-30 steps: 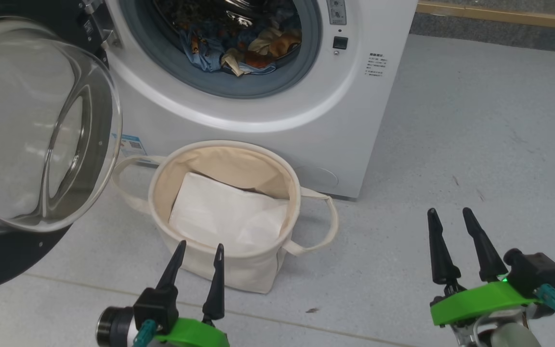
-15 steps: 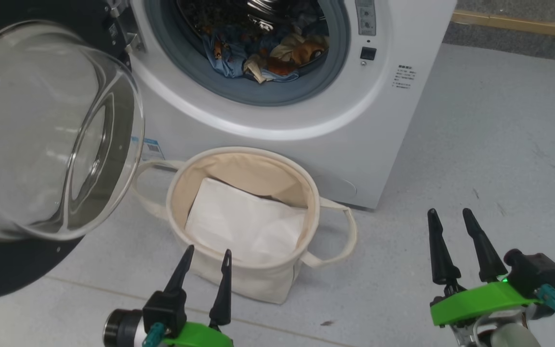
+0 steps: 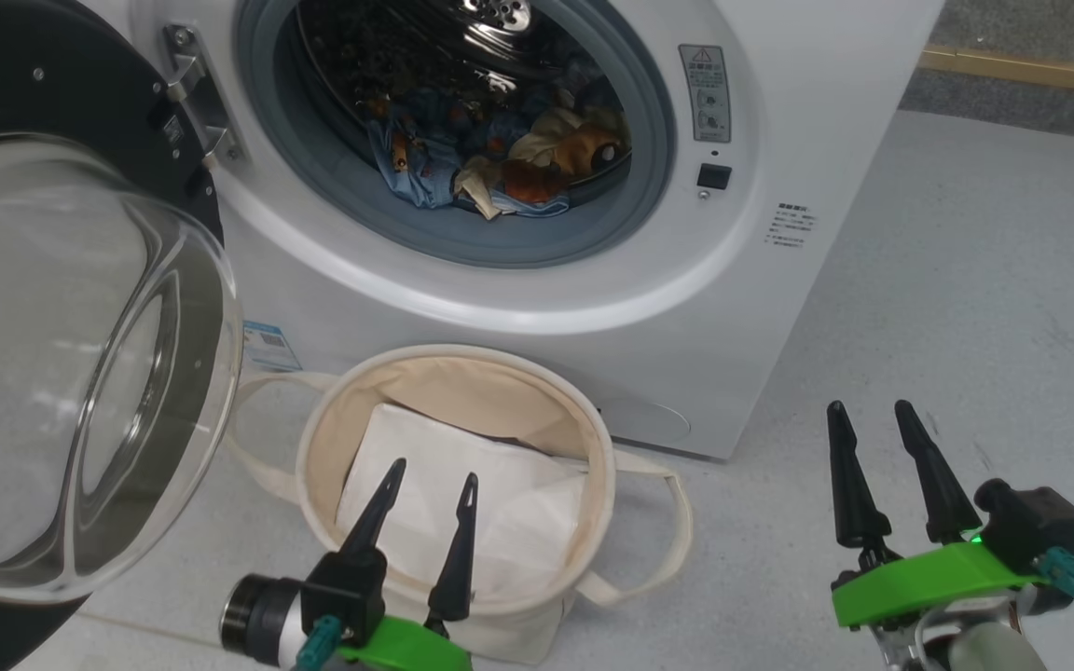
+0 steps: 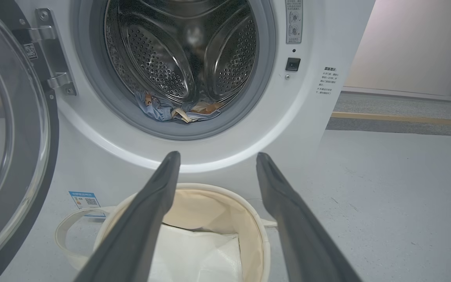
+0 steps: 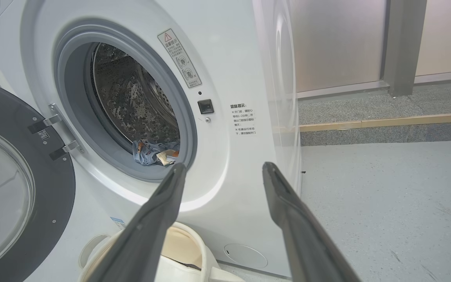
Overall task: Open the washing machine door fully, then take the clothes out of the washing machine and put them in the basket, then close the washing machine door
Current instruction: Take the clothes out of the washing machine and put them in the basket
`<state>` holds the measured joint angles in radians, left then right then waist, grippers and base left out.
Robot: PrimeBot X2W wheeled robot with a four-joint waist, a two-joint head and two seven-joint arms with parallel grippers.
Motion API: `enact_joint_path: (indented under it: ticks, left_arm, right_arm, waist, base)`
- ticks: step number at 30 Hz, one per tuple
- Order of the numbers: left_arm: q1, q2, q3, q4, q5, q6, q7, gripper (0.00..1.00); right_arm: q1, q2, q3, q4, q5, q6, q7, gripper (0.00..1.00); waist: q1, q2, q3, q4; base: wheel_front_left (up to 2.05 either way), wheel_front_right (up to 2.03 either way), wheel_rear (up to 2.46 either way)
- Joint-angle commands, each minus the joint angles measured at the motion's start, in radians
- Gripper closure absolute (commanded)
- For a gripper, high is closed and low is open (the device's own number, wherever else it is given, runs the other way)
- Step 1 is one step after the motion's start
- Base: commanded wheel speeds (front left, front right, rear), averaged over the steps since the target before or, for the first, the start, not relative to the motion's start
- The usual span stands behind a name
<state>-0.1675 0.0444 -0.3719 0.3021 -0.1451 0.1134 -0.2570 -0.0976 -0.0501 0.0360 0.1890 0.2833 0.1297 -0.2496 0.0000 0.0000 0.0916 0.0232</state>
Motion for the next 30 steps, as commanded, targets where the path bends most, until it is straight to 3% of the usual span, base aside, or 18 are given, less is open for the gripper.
enact_joint_path:
  ticks: [1, 30]
  left_arm:
    - [-0.027, 0.006, 0.026, -0.029, 0.011, 0.0, -0.005, 0.0]
    - [-0.028, 0.006, 0.035, -0.055, 0.016, 0.03, -0.005, 0.0]
  right_arm:
    - [-0.034, 0.0, 0.022, -0.031, 0.004, 0.001, -0.012, 0.0]
    - [-0.032, 0.0, 0.045, -0.035, -0.006, 0.001, -0.012, 0.0]
  waist:
    - [0.0, 0.0, 0.001, 0.001]
    - [0.0, 0.0, 0.014, 0.0]
  base:
    - [0.84, -0.84, 0.0]
    - [0.07, -0.07, 0.0]
